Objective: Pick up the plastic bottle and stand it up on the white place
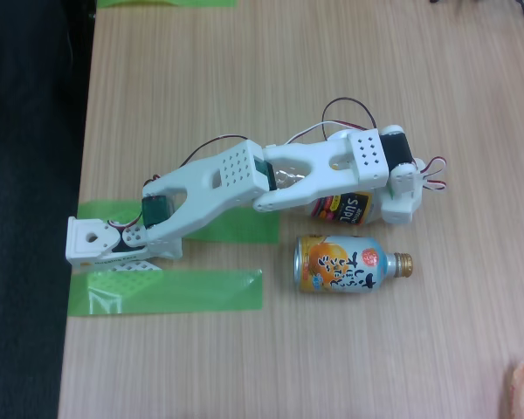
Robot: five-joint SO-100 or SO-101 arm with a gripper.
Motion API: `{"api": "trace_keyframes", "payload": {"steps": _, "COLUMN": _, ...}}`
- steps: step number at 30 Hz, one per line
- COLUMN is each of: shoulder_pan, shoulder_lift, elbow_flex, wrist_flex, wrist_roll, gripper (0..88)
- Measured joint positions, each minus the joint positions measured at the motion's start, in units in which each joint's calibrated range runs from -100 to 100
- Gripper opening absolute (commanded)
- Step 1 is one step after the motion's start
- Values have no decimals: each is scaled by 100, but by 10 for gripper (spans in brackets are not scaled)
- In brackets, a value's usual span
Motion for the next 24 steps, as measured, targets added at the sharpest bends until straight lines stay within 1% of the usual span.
{"api": "trace_keyframes", "payload": {"steps": 7, "shoulder_pan": 0, "shoulder_lift": 0, "elbow_flex": -54, "wrist_flex": 0, "wrist_roll": 0, "gripper": 76}}
{"api": "trace_keyframes", "payload": {"steps": 17, "shoulder_pan": 0, "shoulder_lift": 0, "elbow_flex": -831, "wrist_flex": 51, "wrist_roll": 0, "gripper": 76}}
{"api": "trace_keyframes", "payload": {"steps": 24, "shoulder_pan": 0, "shoulder_lift": 0, "elbow_flex": -1392, "wrist_flex": 1164, "wrist_roll": -11, "gripper": 76}}
